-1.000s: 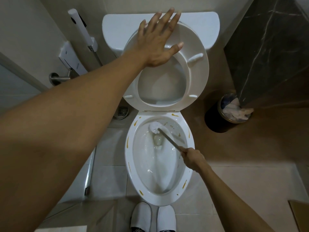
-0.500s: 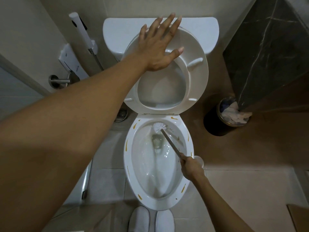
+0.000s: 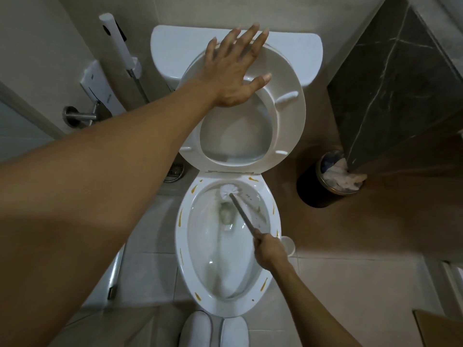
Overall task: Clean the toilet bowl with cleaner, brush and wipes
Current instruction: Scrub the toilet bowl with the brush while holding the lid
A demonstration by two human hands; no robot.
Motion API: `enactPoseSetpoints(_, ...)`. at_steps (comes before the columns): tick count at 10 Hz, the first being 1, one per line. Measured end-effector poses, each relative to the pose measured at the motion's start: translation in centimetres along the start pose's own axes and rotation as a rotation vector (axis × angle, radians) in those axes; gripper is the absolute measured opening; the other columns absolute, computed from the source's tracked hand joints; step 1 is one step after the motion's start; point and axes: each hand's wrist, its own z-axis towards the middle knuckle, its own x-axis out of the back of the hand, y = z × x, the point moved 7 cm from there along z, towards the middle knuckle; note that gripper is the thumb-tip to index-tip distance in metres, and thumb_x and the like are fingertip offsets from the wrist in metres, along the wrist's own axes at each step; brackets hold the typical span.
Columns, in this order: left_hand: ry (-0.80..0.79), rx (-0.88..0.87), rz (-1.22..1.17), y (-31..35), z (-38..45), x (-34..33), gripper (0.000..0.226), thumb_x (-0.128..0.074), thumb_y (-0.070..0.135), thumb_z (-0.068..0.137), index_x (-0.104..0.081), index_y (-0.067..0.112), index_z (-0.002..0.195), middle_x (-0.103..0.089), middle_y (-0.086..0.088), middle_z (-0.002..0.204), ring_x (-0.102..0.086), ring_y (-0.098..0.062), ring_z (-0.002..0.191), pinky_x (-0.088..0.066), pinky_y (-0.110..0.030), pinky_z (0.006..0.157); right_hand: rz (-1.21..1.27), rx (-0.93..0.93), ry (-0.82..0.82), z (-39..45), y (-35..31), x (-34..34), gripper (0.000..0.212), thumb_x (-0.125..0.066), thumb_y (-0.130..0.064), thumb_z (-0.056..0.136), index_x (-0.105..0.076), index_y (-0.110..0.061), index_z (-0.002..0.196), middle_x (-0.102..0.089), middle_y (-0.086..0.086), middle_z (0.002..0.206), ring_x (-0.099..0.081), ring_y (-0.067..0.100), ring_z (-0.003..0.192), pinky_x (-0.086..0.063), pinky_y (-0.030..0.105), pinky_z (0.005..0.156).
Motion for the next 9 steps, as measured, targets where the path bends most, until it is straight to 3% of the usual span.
enactPoseSetpoints(2, -0.004, -0.001, -0.007, 0.0, 0.0, -0.1, 0.073, -0.019, 0.063, 0.093, 0.005, 0.028, 0.152, 0.007, 0.003, 0.16, 0.004, -0.025, 0.147, 0.0, -0.054, 0.115, 0.037, 0.006, -0.019, -0.7, -0.1, -0.4, 0.038, -0.032, -0.031, 0.103, -0.053, -0.015, 0.129, -0.065, 0.013, 0.11, -0.062, 0.029, 0.101, -0.052, 0.038, 0.086)
enactPoseSetpoints(3, -0.009, 0.002, -0.011, 0.0, 0.0, 0.0, 0.074, -0.019, 0.064, 0.092, 0.006, 0.028, 0.152, 0.007, 0.003, 0.16, 0.004, -0.025, 0.147, 0.0, -0.054, 0.115, 0.031, -0.104, 0.013, -0.6, 2.4, 0.2, 0.04, -0.03, -0.03, 0.102, -0.052, -0.017, 0.132, -0.063, 0.013, 0.117, -0.06, 0.031, 0.109, -0.05, 0.039, 0.091)
enactPoseSetpoints(5, -0.013, 0.01, -0.012, 0.1, 0.0, 0.1, 0.072, -0.021, 0.063, 0.094, 0.007, 0.029, 0.151, 0.007, 0.005, 0.16, 0.005, -0.024, 0.147, 0.0, -0.054, 0.115, 0.06, -0.035, -0.009, -1.0, -1.6, -1.5, 0.039, -0.033, -0.036, 0.103, -0.056, -0.008, 0.119, -0.064, 0.012, 0.111, -0.062, 0.028, 0.101, -0.048, 0.033, 0.082)
enactPoseSetpoints(7, -0.017, 0.013, -0.024, 0.0, 0.0, 0.1, 0.072, -0.022, 0.063, 0.094, 0.007, 0.029, 0.151, 0.008, 0.005, 0.16, 0.005, -0.024, 0.147, 0.001, -0.054, 0.115, 0.11, -0.172, 0.008, -1.4, 2.2, -1.1, 0.038, -0.032, -0.031, 0.102, -0.052, -0.017, 0.132, -0.061, 0.011, 0.121, -0.058, 0.03, 0.112, -0.048, 0.039, 0.092)
enactPoseSetpoints(9, -0.021, 0.015, -0.026, 0.1, 0.0, 0.1, 0.072, -0.022, 0.062, 0.094, 0.007, 0.03, 0.151, 0.007, 0.006, 0.16, 0.005, -0.024, 0.147, 0.0, -0.054, 0.115, 0.111, -0.037, -0.006, -1.2, -0.9, -1.6, 0.036, -0.032, -0.029, 0.103, -0.052, -0.016, 0.131, -0.063, 0.011, 0.114, -0.06, 0.028, 0.106, -0.048, 0.033, 0.086)
